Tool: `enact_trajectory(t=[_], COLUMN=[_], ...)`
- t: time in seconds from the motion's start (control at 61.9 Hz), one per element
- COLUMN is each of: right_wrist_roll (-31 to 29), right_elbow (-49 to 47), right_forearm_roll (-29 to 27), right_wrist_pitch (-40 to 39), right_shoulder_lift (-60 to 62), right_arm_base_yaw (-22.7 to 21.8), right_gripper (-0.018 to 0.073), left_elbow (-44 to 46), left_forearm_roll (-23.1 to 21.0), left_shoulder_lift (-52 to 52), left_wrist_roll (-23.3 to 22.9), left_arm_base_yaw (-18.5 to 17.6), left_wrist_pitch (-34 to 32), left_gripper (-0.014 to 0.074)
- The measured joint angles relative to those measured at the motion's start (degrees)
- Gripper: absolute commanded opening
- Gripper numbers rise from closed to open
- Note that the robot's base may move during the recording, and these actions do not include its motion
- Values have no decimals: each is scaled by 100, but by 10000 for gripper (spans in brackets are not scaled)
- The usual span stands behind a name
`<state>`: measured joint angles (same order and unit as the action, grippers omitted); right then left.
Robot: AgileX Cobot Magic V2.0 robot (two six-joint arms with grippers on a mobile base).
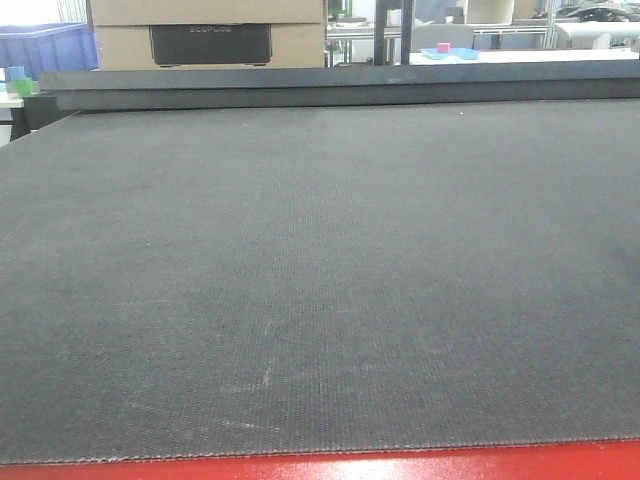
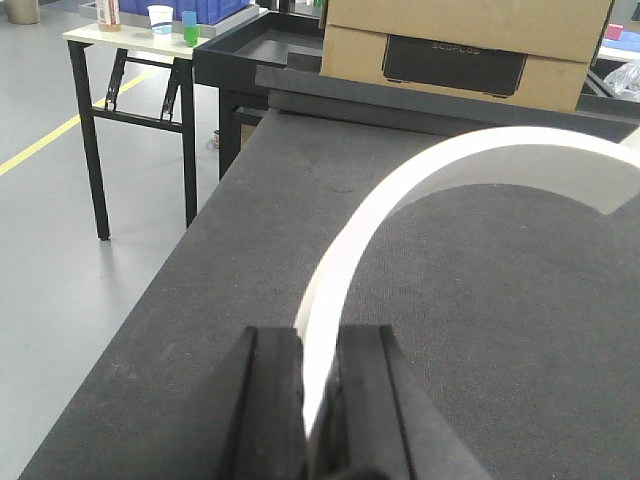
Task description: Grab PVC pipe and place in blue bin
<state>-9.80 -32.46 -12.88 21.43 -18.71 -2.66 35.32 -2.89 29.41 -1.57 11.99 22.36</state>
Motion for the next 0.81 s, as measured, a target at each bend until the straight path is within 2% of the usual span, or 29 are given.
enact_trajectory(t=[0.259, 0.808], right_wrist_roll=[0, 0], right_elbow=[0, 0], right_forearm_roll=[0, 0], right_wrist_pitch=[227, 301], right_shoulder_lift=[0, 0], right_arm_base_yaw=[0, 0], right_gripper=[-160, -160], left_elbow=[0, 0], left_forearm_roll=[-355, -387], left_shoulder_lift=[0, 0], left_wrist_roll=[0, 0], left_arm_base_yaw=[0, 0], left_wrist_pitch=[10, 10], left_gripper=[-111, -111])
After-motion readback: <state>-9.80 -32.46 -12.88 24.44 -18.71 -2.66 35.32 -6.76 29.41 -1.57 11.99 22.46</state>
